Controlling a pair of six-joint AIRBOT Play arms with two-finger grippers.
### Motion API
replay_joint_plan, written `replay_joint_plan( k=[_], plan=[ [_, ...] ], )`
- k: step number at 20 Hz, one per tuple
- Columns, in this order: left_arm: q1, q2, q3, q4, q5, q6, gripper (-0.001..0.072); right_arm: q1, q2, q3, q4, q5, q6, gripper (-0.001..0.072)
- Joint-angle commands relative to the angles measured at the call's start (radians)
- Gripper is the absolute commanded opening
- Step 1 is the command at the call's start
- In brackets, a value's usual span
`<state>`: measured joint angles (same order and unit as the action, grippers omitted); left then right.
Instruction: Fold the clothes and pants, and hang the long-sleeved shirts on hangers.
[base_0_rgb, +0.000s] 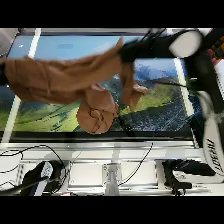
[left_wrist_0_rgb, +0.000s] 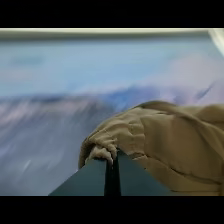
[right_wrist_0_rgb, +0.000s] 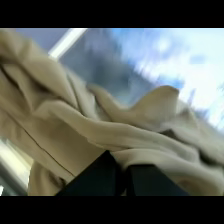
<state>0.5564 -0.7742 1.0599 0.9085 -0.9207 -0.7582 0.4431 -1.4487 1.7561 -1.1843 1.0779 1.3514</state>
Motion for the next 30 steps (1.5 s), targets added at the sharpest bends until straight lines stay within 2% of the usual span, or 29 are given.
replay_joint_plan(
  k=[1, 3, 4, 6, 8, 11, 13, 16, 19, 21, 22, 23, 24, 25, 26, 29, 30],
  plan=[
    [0.0, -0.006, -0.084, 0.441, -0.033, -0.103, 0.0053, 0.1, -0.129, -0.104, 0.002, 0.118, 0.002, 0.0014],
    [0.0, -0.03, -0.144, 0.472, -0.013, -0.104, 0.0052, 0.153, -0.186, -0.154, 0.002, 0.087, 0.002, 0.0016],
    [0.0, -0.047, -0.164, 0.472, 0.0, -0.118, 0.0052, 0.171, -0.21, -0.157, 0.001, 0.076, 0.002, 0.0049],
    [0.0, -0.089, -0.18, 0.472, 0.012, -0.167, 0.0053, 0.188, -0.233, -0.157, -0.001, 0.045, 0.002, 0.023],
    [0.0, -0.122, -0.179, 0.472, 0.023, -0.187, 0.0053, 0.173, -0.224, -0.148, -0.029, 0.021, 0.002, 0.0346],
    [0.0, -0.128, -0.179, 0.472, 0.07, -0.208, 0.0053, 0.089, -0.203, -0.096, -0.069, 0.093, 0.002, 0.0341],
    [0.0, -0.119, -0.179, 0.472, 0.097, -0.211, 0.0053, -0.014, -0.167, -0.089, -0.091, 0.159, 0.002, 0.0309],
    [0.0, -0.115, -0.179, 0.472, 0.097, -0.211, 0.0053, -0.221, -0.129, -0.092, -0.091, 0.324, 0.032, 0.0309],
    [0.0, -0.115, -0.179, 0.471, 0.097, -0.211, 0.0053, -0.405, -0.094, -0.209, 0.055, 0.404, 0.054, 0.0309],
    [0.0, -0.115, -0.179, 0.468, 0.093, -0.211, 0.0053, -0.462, -0.047, -0.394, 0.229, 0.313, 0.054, 0.0314],
    [0.0, -0.115, -0.179, 0.467, 0.09, -0.212, 0.0053, -0.461, -0.026, -0.495, 0.304, 0.23, 0.054, 0.0346],
    [0.0, -0.115, -0.179, 0.465, 0.089, -0.213, 0.0053, -0.446, -0.014, -0.586, 0.369, 0.149, 0.054, 0.0498],
    [0.0, -0.115, -0.179, 0.454, 0.089, -0.215, 0.0053, -0.423, -0.014, -0.656, 0.418, 0.088, 0.054, 0.0687],
    [0.0, -0.115, -0.179, 0.448, 0.088, -0.215, 0.0053, -0.393, -0.017, -0.719, 0.455, 0.02, 0.056, 0.0709],
    [0.0, -0.115, -0.179, 0.449, 0.088, -0.215, 0.0053, -0.362, -0.019, -0.764, 0.467, -0.049, 0.077, 0.0692],
    [0.0, -0.116, -0.179, 0.449, 0.089, -0.215, 0.0053, -0.269, -0.032, -0.82, 0.473, -0.245, 0.194, 0.069],
    [0.0, -0.116, -0.179, 0.449, 0.089, -0.215, 0.0054, -0.246, -0.041, -0.82, 0.473, -0.289, 0.241, 0.0654]
  ],
)
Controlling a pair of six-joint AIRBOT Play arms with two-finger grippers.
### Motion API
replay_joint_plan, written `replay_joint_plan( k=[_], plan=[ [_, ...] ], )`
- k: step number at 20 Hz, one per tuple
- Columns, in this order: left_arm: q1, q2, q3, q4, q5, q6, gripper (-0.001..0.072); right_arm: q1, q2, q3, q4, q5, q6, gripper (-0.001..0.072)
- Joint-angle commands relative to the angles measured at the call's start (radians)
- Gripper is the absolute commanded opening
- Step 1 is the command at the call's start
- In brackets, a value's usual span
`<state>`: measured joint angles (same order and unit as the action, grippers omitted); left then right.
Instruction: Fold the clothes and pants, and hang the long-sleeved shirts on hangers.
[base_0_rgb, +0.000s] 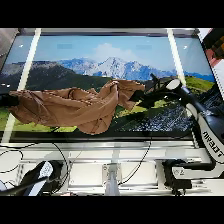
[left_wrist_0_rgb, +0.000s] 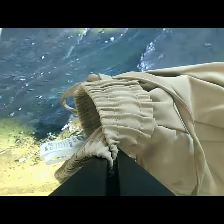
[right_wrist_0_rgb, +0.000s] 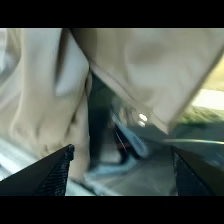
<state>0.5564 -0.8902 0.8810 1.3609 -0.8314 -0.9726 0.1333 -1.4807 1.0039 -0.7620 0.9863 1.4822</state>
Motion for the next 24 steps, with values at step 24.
replay_joint_plan(
  k=[24],
  plan=[
    [0.0, -0.012, -0.002, -0.004, 0.002, -0.001, 0.0054, 0.085, -0.106, -0.067, 0.005, -0.245, 0.252, 0.0412]
  ],
)
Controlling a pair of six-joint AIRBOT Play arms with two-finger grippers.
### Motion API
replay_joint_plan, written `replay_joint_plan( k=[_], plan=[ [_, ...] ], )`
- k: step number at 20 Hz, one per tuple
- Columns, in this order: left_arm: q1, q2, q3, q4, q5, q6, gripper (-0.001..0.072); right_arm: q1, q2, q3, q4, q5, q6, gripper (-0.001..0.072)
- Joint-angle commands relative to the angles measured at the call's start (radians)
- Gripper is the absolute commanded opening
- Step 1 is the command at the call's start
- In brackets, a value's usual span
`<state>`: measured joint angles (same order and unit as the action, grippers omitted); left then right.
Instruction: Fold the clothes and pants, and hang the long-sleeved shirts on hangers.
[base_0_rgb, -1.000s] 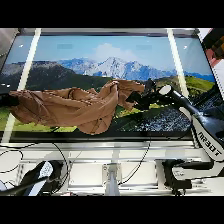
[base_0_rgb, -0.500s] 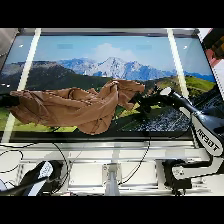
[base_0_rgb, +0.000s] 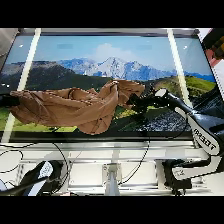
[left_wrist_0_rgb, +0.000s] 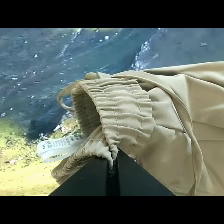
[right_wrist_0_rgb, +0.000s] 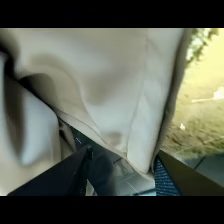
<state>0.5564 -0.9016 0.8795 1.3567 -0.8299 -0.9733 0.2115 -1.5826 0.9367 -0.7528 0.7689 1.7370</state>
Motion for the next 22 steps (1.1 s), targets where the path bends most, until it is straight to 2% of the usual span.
replay_joint_plan(
  k=[1, 3, 4, 6, 8, 10, 12, 14, 15, 19, 22],
  plan=[
    [0.0, 0.0, 0.0, -0.005, 0.0, 0.0, 0.0053, 0.006, -0.003, 0.0, -0.004, -0.027, -0.004, 0.031],
    [0.0, 0.0, 0.0, -0.027, 0.001, 0.0, 0.0054, 0.006, -0.003, 0.008, -0.004, -0.027, -0.032, 0.0057],
    [0.0, 0.0, -0.001, -0.042, 0.005, 0.0, 0.0054, 0.006, -0.003, 0.023, -0.004, -0.027, -0.074, 0.0015],
    [0.0, 0.0, -0.008, -0.113, 0.06, 0.0, 0.0054, 0.004, 0.006, 0.076, -0.019, -0.024, -0.165, 0.0015],
    [0.0, -0.008, -0.011, -0.222, 0.2, -0.007, 0.0053, -0.019, 0.019, 0.165, -0.086, -0.02, -0.18, 0.0014],
    [-0.001, -0.027, -0.011, -0.34, 0.386, -0.1, 0.0051, -0.08, 0.029, 0.294, -0.164, 0.006, -0.179, 0.0014],
    [-0.004, -0.044, -0.01, -0.521, 0.579, -0.158, 0.005, -0.169, 0.037, 0.427, -0.197, 0.063, -0.179, 0.0014],
    [-0.027, -0.068, 0.015, -0.734, 0.709, -0.165, 0.0049, -0.271, 0.037, 0.571, -0.207, 0.146, -0.179, 0.0013],
    [-0.048, -0.093, 0.055, -0.779, 0.718, -0.165, 0.0048, -0.317, 0.037, 0.637, -0.212, 0.18, -0.179, 0.0013],
    [-0.204, -0.28, 0.351, -0.782, 0.644, -0.165, 0.0047, -0.461, 0.037, 0.901, -0.247, 0.303, -0.179, 0.0011],
    [-0.27, -0.412, 0.589, -0.781, 0.61, -0.165, 0.0047, -0.537, 0.037, 1.063, -0.375, 0.406, -0.179, 0.0011]
  ],
)
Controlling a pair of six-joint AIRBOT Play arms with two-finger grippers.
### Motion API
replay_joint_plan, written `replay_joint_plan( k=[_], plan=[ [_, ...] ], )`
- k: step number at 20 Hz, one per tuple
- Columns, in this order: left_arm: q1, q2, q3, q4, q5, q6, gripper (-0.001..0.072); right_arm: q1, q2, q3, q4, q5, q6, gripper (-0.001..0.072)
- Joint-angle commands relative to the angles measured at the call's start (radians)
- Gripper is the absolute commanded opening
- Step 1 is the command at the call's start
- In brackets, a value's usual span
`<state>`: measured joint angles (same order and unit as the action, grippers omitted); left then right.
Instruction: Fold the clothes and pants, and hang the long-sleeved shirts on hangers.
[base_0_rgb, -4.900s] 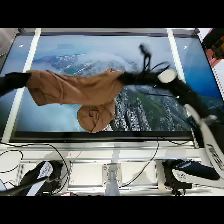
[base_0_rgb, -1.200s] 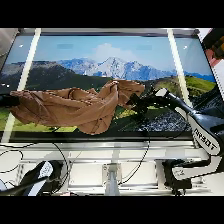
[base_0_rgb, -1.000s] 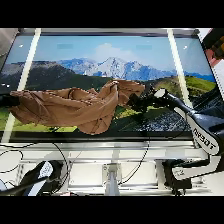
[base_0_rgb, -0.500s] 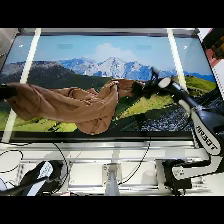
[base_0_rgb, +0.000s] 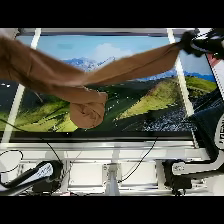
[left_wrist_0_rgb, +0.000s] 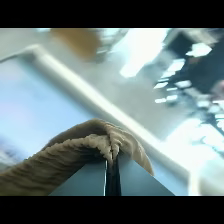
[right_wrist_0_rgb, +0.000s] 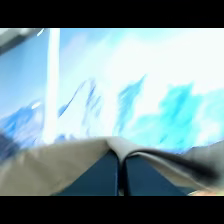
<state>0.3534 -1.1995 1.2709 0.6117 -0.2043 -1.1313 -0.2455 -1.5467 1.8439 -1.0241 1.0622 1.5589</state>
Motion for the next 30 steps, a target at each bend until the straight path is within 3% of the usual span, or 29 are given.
replay_joint_plan(
  k=[1, 4, 8, 10, 13, 15, 21, 25, 27, 30],
  plan=[
    [-0.066, -0.135, 0.25, -0.036, -0.028, -0.007, 0.0047, -0.104, 0.001, 0.193, -0.139, 0.15, -0.002, 0.0011],
    [-0.024, -0.143, 0.343, 0.038, -0.169, -0.024, 0.0046, -0.175, 0.013, 0.24, -0.179, 0.232, -0.01, 0.0011],
    [0.096, -0.144, 0.384, 0.335, -0.622, -0.302, 0.0046, -0.218, 0.033, 0.212, -0.183, 0.358, -0.053, 0.0012],
    [0.167, -0.154, 0.383, 0.513, -0.848, -0.386, 0.0046, -0.23, 0.033, 0.182, -0.195, 0.471, -0.059, 0.0012],
    [0.264, -0.179, 0.384, 0.563, -1.093, -0.338, 0.0048, -0.23, 0.033, 0.12, -0.223, 0.557, -0.063, 0.0012],
    [0.311, -0.19, 0.384, 0.563, -1.174, -0.303, 0.0048, -0.23, 0.034, 0.112, -0.224, 0.594, -0.076, 0.0011],
    [0.387, -0.196, 0.383, 0.688, -1.246, -0.297, 0.0048, -0.23, 0.076, 0.091, -0.278, 0.664, -0.112, 0.0011],
    [0.402, -0.197, 0.348, 0.728, -1.288, -0.289, 0.0047, -0.23, 0.176, -0.179, -0.314, 0.651, -0.114, 0.0011],
    [0.401, -0.196, 0.296, 0.724, -1.317, -0.253, 0.0047, -0.23, 0.231, -0.364, -0.345, 0.651, -0.142, 0.0011],
    [0.394, -0.195, 0.175, 0.737, -1.375, -0.133, 0.0047, -0.23, 0.283, -0.544, -0.406, 0.69, -0.163, 0.0012]
  ],
)
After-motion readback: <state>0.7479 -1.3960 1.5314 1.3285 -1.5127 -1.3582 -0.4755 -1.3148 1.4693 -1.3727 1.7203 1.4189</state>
